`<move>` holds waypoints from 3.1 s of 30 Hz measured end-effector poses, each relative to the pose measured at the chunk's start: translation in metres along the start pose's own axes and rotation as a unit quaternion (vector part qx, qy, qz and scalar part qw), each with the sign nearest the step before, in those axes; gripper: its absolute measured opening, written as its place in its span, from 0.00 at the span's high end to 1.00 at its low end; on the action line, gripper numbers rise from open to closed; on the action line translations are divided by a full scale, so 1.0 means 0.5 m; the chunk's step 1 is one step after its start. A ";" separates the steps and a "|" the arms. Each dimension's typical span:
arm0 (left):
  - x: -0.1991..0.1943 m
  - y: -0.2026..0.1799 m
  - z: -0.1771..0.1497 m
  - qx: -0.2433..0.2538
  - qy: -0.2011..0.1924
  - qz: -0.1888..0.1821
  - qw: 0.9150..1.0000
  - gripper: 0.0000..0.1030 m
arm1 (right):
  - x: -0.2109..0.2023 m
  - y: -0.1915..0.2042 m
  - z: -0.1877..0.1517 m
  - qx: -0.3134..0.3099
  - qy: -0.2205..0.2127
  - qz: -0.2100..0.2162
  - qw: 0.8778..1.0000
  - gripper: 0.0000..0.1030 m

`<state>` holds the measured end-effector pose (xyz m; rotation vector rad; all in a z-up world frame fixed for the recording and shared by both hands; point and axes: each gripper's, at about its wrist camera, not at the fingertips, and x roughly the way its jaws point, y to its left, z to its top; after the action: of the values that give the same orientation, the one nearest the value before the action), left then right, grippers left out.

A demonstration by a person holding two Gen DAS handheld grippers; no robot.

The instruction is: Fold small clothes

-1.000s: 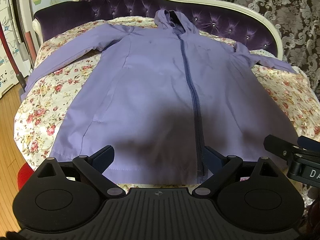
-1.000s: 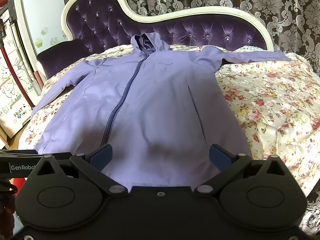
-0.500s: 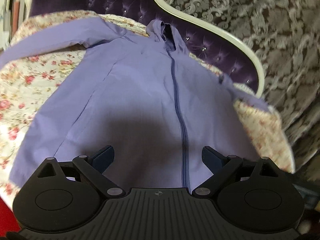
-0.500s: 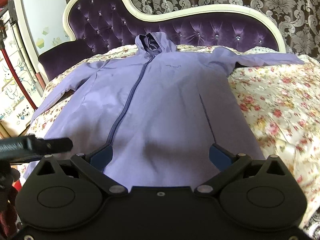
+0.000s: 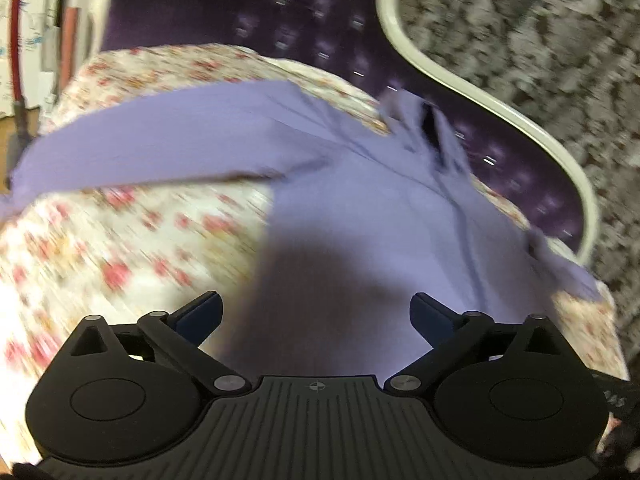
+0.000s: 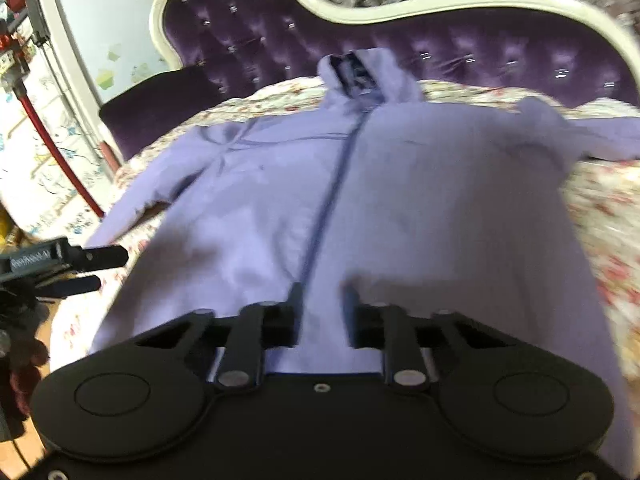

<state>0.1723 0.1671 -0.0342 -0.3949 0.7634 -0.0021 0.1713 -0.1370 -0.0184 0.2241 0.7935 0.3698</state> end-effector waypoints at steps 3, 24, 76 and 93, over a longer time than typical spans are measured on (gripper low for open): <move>0.024 0.051 0.031 -0.011 -0.008 0.009 1.000 0.02 | 0.060 0.015 0.039 -0.003 -0.007 0.036 0.999 0.78; 0.064 0.283 0.137 -0.146 -0.047 0.024 0.988 0.02 | 0.392 0.205 0.252 -0.050 -0.049 0.089 0.994 0.79; 0.093 0.442 0.185 -0.403 -0.176 -0.034 0.897 0.02 | 0.437 0.220 0.195 -0.099 -0.060 0.059 0.992 0.79; 0.047 0.521 0.076 -0.413 -0.089 -0.032 0.906 0.00 | 0.436 0.221 0.195 -0.100 -0.060 0.059 0.991 0.79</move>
<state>0.1783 0.4184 -0.1160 -1.2118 0.5377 0.3025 0.3560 0.0462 -0.0573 0.1044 0.6209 0.5395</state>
